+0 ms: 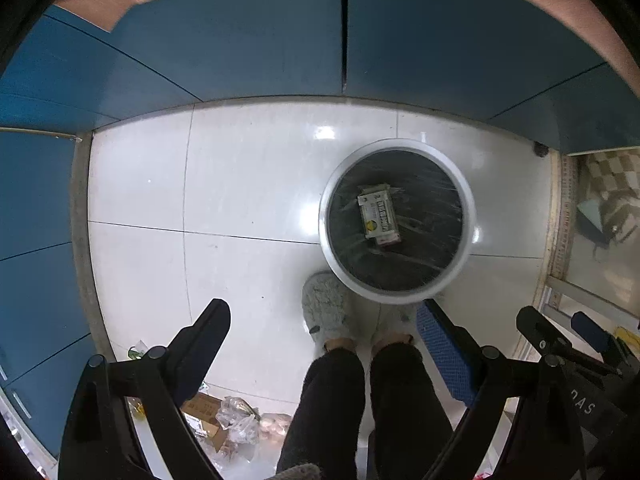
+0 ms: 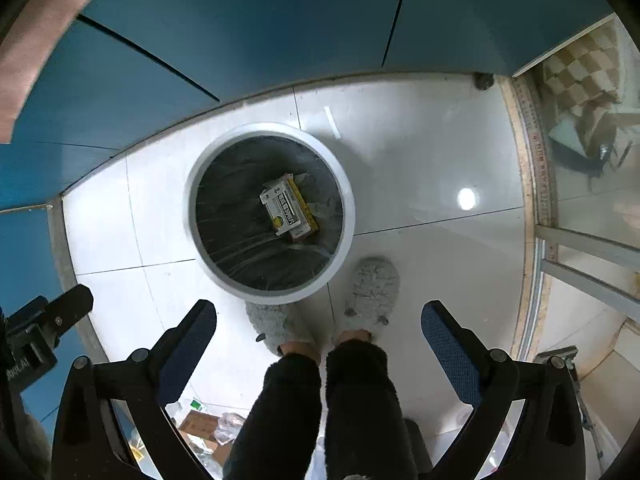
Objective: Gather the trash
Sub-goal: 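Carry both boxes down over the trash bin and open both tools, then raise both tools back toward the counter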
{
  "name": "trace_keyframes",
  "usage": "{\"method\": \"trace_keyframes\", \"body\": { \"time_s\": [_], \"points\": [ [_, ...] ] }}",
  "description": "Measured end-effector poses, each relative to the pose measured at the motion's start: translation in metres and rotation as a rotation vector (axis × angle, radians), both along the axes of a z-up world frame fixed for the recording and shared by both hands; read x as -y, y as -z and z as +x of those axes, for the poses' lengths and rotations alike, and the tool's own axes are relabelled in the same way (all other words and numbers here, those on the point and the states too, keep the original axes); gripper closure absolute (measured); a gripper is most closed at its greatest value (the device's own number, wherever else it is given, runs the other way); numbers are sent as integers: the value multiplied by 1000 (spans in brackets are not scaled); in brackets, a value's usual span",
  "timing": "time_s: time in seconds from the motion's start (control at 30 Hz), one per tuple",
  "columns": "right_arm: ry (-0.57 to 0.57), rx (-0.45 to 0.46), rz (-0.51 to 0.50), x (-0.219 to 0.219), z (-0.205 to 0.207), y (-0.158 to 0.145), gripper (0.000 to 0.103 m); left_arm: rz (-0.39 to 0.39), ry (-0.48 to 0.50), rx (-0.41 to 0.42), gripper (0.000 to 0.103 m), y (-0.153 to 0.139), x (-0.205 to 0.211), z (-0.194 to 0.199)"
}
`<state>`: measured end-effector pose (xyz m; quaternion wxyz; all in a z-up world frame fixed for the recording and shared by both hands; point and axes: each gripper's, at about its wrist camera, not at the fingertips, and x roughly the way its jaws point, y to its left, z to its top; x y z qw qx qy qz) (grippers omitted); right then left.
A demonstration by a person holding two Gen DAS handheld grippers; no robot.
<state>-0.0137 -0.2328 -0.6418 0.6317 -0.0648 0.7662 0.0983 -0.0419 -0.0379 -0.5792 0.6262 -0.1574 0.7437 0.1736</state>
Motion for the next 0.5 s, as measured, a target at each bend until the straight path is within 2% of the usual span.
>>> {"method": "trace_keyframes", "body": {
  "time_s": [0.2, 0.5],
  "points": [
    [-16, 49, 5, 6, -5, -77, 0, -2, 17, 38, 8, -67, 9, -11],
    [-51, 142, 38, 12, -19, -219, 0, -9, 55, 102, 8, -163, 21, -29]
  ]
}}
